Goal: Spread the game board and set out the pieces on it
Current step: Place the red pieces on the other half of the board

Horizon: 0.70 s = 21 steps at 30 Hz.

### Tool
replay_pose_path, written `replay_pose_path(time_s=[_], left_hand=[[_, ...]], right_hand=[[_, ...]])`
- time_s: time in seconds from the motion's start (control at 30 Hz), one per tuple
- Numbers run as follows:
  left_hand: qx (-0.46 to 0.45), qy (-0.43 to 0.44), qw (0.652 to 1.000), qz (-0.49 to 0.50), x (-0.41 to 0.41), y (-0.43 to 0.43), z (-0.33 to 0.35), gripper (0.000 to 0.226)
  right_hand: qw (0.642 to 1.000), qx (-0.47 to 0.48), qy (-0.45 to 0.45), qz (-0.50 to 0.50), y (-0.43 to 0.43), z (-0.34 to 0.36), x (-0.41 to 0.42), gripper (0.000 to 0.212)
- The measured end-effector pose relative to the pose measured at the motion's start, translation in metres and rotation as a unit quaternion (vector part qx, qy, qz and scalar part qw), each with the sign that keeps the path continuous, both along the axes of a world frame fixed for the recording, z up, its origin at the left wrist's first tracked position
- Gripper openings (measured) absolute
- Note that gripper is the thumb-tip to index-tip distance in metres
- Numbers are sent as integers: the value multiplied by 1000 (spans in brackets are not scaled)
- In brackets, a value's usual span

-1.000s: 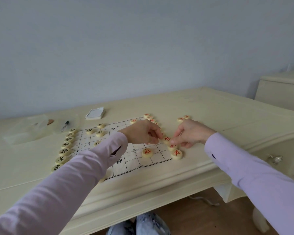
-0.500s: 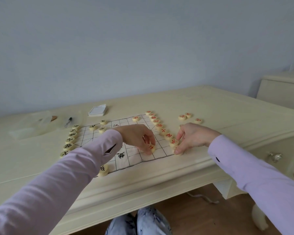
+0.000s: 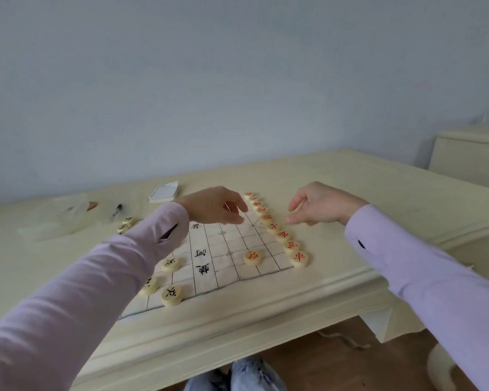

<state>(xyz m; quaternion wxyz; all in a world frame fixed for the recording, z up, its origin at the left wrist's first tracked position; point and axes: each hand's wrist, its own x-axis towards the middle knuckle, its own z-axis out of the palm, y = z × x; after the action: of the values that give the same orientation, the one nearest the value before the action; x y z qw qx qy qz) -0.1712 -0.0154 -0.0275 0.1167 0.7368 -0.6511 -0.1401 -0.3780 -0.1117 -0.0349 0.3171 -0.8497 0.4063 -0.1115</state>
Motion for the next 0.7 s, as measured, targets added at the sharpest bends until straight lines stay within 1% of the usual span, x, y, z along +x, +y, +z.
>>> replay_pose_path(time_s=[0.07, 0.17, 0.2, 0.27, 0.4, 0.53, 0.7], left_hand=[[-19, -26, 999, 32, 16, -8, 6, 25], [-23, -85, 991, 100, 42, -29, 1, 27], [-24, -89, 988, 124, 51, -36, -2, 27], [-16, -88, 984, 154, 68, -52, -12, 28], [4, -119, 981, 151, 83, -75, -24, 36], [12, -90, 987, 133, 89, -91, -33, 43], [19, -73, 990, 118, 90, -98, -42, 32]], right_hand=[[999, 24, -46, 15, -2, 12, 22, 27], [986, 132, -102, 21, -10, 19, 68, 33], [979, 168, -111, 17, -14, 19, 85, 33], [970, 210, -120, 12, -27, 14, 120, 36], [966, 231, -120, -8, -56, 1, 168, 43], [963, 242, -117, -20, -69, -12, 191, 42], [956, 263, -127, -32, -72, -22, 200, 42]])
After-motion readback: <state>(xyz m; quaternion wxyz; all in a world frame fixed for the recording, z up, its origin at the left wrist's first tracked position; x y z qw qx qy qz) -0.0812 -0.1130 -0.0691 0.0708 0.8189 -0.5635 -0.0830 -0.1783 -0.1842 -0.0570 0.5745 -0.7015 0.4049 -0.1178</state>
